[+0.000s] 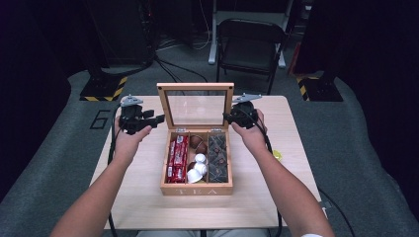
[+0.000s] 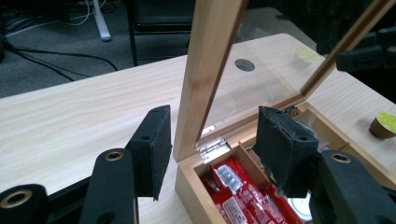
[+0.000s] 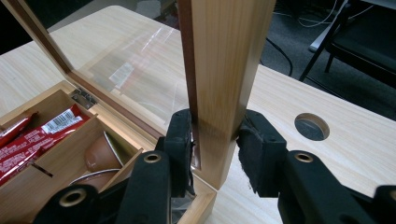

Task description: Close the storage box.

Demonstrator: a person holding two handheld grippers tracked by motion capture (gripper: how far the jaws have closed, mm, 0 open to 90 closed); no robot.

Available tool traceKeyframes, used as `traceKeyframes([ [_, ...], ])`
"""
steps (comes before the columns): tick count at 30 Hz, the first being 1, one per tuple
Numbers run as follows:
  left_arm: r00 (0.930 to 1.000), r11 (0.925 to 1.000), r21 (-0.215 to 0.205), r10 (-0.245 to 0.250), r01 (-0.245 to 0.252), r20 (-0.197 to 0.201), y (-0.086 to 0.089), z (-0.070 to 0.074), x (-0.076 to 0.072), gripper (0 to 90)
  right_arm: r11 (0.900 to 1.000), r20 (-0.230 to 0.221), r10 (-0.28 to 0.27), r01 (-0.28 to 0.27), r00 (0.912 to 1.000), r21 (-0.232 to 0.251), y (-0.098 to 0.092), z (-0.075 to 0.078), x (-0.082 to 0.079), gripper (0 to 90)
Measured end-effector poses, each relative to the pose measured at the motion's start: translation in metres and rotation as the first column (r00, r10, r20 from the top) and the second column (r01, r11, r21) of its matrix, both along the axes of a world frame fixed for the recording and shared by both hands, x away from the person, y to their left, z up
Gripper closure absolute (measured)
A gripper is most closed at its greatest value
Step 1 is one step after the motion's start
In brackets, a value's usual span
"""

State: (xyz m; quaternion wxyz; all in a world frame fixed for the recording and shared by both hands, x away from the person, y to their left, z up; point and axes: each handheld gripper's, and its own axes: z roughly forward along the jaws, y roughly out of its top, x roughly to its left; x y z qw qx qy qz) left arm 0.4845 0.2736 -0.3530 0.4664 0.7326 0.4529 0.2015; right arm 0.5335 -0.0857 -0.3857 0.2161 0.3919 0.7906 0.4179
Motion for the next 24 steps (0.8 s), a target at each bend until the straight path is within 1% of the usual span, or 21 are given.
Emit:
traceKeyframes([
  [1,1.0000,1.0000,0.003,-0.002,0.002,0.008,-0.002,0.002,0.001,45.8,1.000,-0.004,-0.002,0.002,1.0000,0.007,0.000,0.000,-0.001,65.1],
  [2,0.9999,1.0000,0.008,-0.003,0.003,0.011,-0.004,0.004,0.003,46.3,1.000,0.001,0.002,-0.002,1.0000,0.006,0.000,0.000,-0.002,65.0],
  [5,0.9996,0.9992,0.039,-0.007,0.006,0.026,-0.010,0.011,0.006,47.5,1.000,0.003,0.000,0.000,1.0000,0.007,0.000,-0.001,-0.004,65.0],
  [6,0.9994,0.9992,0.039,-0.006,0.004,0.034,-0.011,0.013,0.006,48.2,1.000,0.008,0.003,-0.003,1.0000,0.004,0.000,-0.001,-0.004,65.0],
  [9,0.9991,0.9992,0.039,-0.005,0.003,0.042,-0.014,0.019,0.008,50.4,1.000,0.001,-0.003,0.003,1.0000,0.011,0.000,-0.001,-0.005,64.9],
  [11,0.9990,0.9992,0.040,-0.002,0.000,0.045,-0.015,0.021,0.009,50.7,1.000,0.006,-0.003,0.003,1.0000,0.011,0.000,-0.002,-0.006,64.9],
  [14,0.9983,0.9995,0.033,0.003,-0.005,0.058,-0.016,0.024,0.010,52.3,1.000,0.011,-0.001,0.001,0.9999,0.010,-0.001,-0.002,-0.007,64.8],
  [17,0.9982,0.9994,0.034,0.006,-0.008,0.060,-0.015,0.025,0.010,54.7,1.000,0.012,0.001,-0.001,0.9999,0.013,-0.001,-0.002,-0.009,64.7],
  [18,0.9981,0.9994,0.033,0.005,-0.007,0.062,-0.015,0.025,0.009,55.5,1.000,0.019,0.006,-0.007,0.9998,0.009,-0.001,-0.003,-0.009,64.7],
  [21,0.9973,0.9995,0.031,-0.012,0.009,0.072,-0.015,0.026,0.008,58.0,1.000,0.017,0.003,-0.003,0.9999,0.015,-0.001,-0.003,-0.011,64.5],
  [24,0.9969,0.9996,0.020,-0.019,0.018,0.076,-0.016,0.027,0.006,60.8,1.000,0.016,0.004,-0.004,0.9999,0.019,-0.002,-0.004,-0.012,64.4],
])
